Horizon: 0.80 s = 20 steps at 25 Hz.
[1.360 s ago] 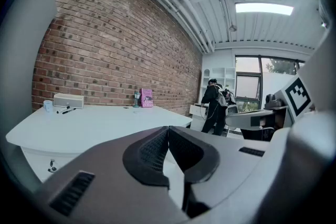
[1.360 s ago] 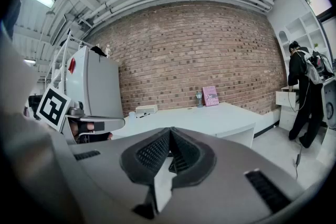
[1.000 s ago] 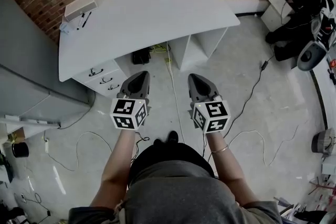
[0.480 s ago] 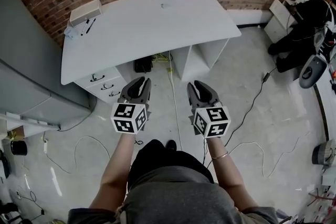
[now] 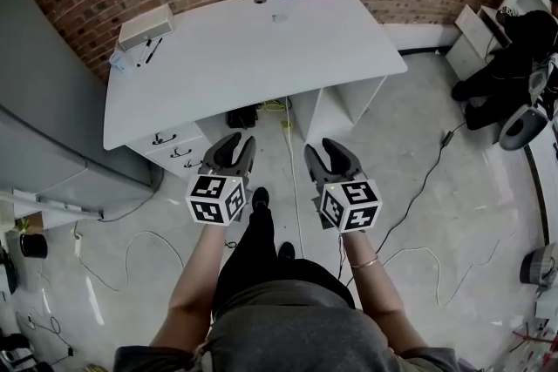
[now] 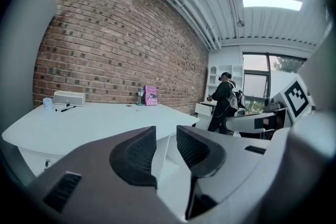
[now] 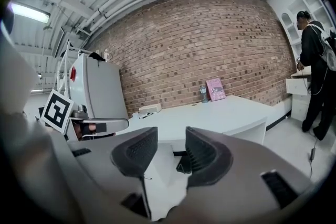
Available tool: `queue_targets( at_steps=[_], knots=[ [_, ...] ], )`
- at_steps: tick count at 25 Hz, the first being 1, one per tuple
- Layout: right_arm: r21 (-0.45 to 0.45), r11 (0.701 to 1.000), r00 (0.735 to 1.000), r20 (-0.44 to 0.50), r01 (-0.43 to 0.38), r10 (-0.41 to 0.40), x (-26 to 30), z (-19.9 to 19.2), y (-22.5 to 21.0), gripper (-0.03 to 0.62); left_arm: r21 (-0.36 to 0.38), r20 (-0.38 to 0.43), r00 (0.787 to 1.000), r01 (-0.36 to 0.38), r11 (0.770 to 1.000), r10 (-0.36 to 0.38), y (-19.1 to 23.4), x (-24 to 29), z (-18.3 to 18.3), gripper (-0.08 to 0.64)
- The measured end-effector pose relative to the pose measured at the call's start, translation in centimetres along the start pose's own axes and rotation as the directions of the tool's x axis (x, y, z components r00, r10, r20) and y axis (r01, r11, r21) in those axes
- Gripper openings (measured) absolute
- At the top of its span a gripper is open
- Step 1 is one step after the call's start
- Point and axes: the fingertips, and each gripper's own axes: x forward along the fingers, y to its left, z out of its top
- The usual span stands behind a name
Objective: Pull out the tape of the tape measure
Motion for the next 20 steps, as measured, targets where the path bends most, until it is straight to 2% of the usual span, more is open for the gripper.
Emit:
queue_targets(
  at_steps=[6,20],
  knots=[
    [0.004,1.000,1.000,-0.016,0.011,-0.011,4.7,1.2,-1.7,0.166,-0.008,-0.010,1.000,0.015,1.000,-0.015,3.0,4.5,1.0,0.126],
    [-0.005,0.996,0.996,-0.019,0.088,-0.088,19.3,7.1,-6.7,0.167,0.002,-0.007,0.998,0.058,0.998,-0.058,13.1,16.2,6.5,0.135]
  ],
)
